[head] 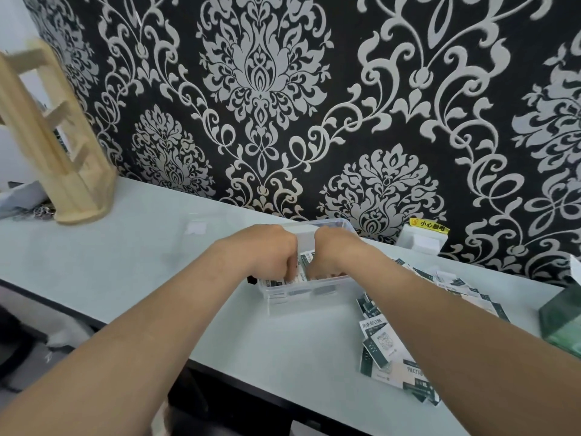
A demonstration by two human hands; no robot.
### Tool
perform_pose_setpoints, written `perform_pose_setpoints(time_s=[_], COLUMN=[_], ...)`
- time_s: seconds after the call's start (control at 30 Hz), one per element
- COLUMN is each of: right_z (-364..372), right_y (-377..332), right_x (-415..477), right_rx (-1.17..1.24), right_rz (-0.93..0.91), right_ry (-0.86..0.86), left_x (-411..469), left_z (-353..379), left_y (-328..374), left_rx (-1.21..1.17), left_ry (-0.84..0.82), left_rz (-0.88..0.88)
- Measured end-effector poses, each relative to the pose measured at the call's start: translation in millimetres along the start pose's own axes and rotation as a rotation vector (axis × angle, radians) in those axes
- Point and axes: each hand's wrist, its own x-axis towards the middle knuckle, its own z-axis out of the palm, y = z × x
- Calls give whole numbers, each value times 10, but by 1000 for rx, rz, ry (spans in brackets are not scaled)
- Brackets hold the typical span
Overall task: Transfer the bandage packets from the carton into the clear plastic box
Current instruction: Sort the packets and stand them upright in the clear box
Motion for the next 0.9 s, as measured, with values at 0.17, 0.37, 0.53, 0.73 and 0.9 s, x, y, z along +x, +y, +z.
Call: perform_pose_setpoints(time_s=[0.17, 0.37, 0.53, 0.73, 0.9], right_z=[-25, -52, -359, -383, 56], right_y=[-1, 40, 336, 1054, 1442], right_x=[5, -19, -431, -1152, -1322], right_rx=[0, 178, 603, 710, 422], right_rz=[9, -20, -55, -72, -16], right_ry=[7, -4, 143, 232, 132], left_x=[-19, -43, -161, -322, -195], left_z=[-15, -45, -210, -256, 265], left_y=[2, 34, 210, 1002, 1545], left_rx=[7, 1, -105, -289, -158], left_ry=[6, 37, 278, 298, 166], left_rz=[0, 2, 11, 91, 50])
